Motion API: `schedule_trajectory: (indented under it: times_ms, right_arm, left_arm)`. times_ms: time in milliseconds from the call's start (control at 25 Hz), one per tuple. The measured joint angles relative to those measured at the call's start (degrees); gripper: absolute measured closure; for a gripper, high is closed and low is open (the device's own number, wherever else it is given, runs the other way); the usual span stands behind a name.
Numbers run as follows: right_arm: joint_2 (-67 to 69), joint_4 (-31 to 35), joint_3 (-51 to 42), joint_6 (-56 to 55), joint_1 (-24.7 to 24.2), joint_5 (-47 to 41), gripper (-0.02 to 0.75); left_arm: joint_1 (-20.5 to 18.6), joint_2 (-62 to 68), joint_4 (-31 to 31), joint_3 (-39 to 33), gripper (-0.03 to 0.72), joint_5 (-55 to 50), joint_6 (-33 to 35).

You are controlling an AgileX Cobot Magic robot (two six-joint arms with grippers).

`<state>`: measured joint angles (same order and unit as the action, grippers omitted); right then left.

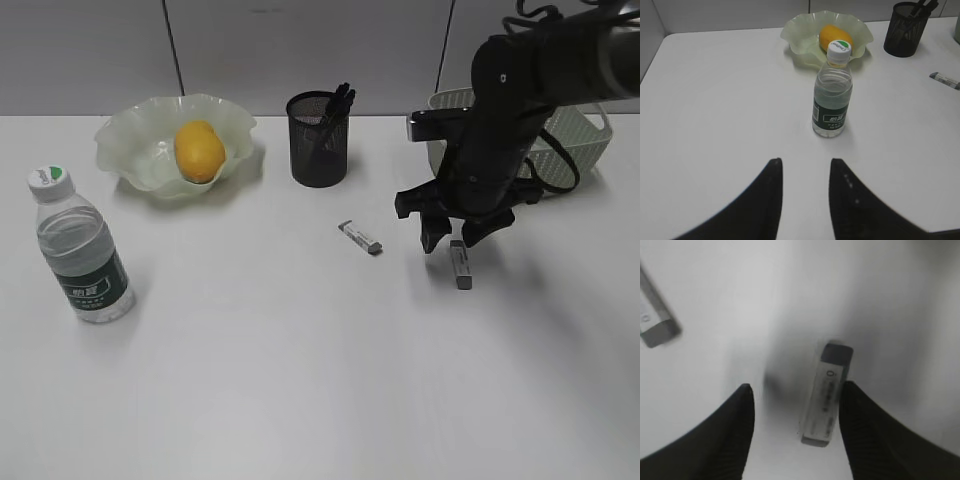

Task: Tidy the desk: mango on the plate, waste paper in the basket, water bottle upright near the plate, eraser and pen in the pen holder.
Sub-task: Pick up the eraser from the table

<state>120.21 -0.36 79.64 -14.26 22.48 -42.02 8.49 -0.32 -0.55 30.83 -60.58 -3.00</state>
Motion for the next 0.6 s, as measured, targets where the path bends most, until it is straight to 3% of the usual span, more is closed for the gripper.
schedule_trajectory:
  times_ms: [360, 600]
  right_arm:
    - [3.8, 1.0, 0.6, 1.1, -3.7, -1.3, 0.325]
    - [3.8, 1.1, 0.7, 2.0, -3.7, -0.6, 0.565]
  left_arm:
    - [0.0, 0.0, 0.2, 0.0, 0.452, 0.1, 0.0]
    - [0.0, 0.0, 0.1, 0.0, 0.452, 0.1, 0.0]
